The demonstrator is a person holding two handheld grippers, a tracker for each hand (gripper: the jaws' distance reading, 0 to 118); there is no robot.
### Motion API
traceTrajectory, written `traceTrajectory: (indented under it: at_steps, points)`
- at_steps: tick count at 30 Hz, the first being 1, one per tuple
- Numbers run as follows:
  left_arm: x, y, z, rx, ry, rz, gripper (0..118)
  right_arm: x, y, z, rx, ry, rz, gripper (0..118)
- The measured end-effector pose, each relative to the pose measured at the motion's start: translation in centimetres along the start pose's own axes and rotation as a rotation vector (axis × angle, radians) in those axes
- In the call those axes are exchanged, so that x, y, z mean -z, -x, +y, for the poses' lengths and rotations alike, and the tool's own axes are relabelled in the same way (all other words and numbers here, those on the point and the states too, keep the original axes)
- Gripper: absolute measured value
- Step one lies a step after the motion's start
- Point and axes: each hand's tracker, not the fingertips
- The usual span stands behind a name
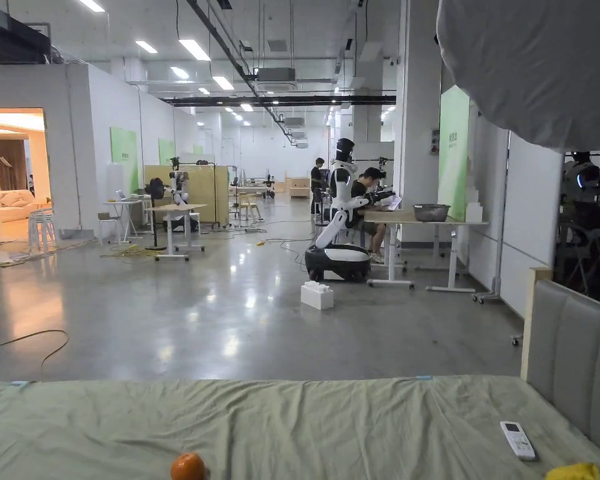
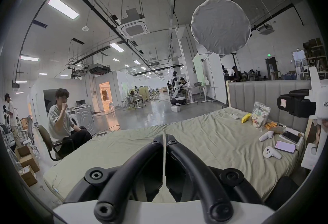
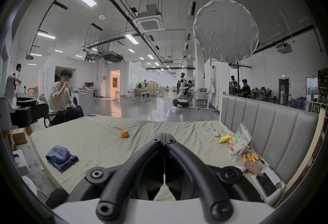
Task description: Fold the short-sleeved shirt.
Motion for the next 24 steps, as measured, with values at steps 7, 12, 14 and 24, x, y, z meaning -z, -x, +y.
traceTrajectory:
  at_steps: [7,12,14,24]
  points:
    - [-0.2,0.8,0.2,-0.05,-0.004,0.002,2,0.1,0.2,0.3,0.012,0.009,0.01,0]
    - [-0.4,1.3,0.4,-0.064,-0.016,0.001,2,0.0,0.5,0.6,-0.005,-0.002,0.017,0]
    - [-0.5,1.2,0.6,-0.077,-0.023,0.014,2,0.0,0.6,0.7,-0.004,0.006,0.023,0]
    - [-1.0,1.8,0.9,-0.111,-0.022,0.009,22,-0.3,0.3,1.1,0.008,0.005,0.021,30]
